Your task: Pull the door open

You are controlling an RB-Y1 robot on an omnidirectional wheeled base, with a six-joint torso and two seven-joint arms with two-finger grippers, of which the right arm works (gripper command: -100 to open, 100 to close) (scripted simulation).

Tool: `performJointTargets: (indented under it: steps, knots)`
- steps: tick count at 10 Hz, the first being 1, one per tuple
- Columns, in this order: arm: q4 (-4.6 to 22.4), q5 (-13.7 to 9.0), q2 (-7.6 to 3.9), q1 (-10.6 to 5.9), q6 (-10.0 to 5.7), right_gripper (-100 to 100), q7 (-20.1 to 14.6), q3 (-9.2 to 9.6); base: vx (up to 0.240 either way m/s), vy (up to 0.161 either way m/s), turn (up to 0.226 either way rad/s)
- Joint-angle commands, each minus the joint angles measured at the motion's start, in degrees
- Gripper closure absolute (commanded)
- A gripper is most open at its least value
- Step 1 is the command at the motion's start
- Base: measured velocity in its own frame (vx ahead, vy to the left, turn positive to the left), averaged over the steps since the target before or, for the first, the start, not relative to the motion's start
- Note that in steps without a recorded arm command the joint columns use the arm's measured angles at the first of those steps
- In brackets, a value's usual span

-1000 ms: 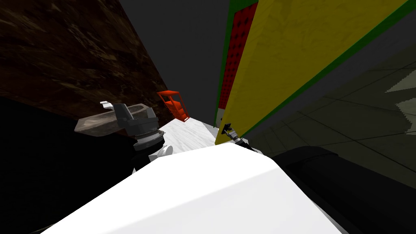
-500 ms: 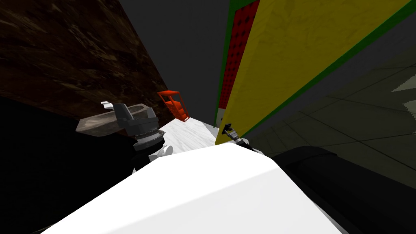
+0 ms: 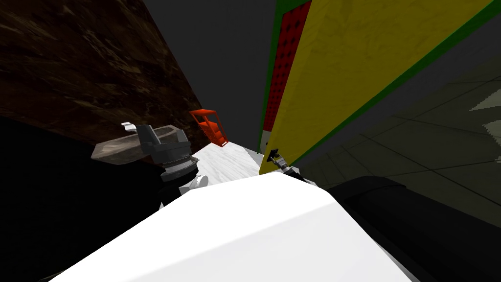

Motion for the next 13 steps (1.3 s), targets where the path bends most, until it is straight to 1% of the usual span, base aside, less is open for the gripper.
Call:
performJointTargets:
  steps: [1,3,6,7,8,9,10,11,12,13]
  knots:
    - [0.80,0.35,-0.58,1.28,-1.91,100,-0.82,0.51,-0.012,-0.052,0.037]
    - [1.85,0.84,-1.34,2.95,-4.78,100,-1.93,1.19,-0.022,-0.044,0.071]
    - [3.81,1.74,-2.81,6.12,-10.07,100,-4.03,2.52,-0.051,-0.034,0.069]
    - [3.81,1.74,-2.81,6.12,-10.63,100,-4.03,2.52,-0.046,-0.043,0.017]
    - [4.50,2.03,-3.35,7.23,-12.75,100,-4.77,2.98,-0.046,-0.039,0.057]
    - [5.18,2.31,-3.88,8.34,-14.34,100,-5.49,3.44,-0.047,-0.052,0.065]
    - [5.18,2.31,-3.88,8.34,-14.84,100,-5.49,3.44,-0.038,-0.030,0.016]
    - [5.82,2.57,-4.40,9.40,-16.84,100,-6.18,3.88,-0.038,-0.024,0.058]
    - [6.43,2.80,-4.89,10.39,-18.35,100,-6.81,4.28,-0.049,-0.040,0.063]
    - [6.43,2.80,-4.89,10.39,-18.68,100,-6.81,4.28,-0.033,-0.028,0.016]
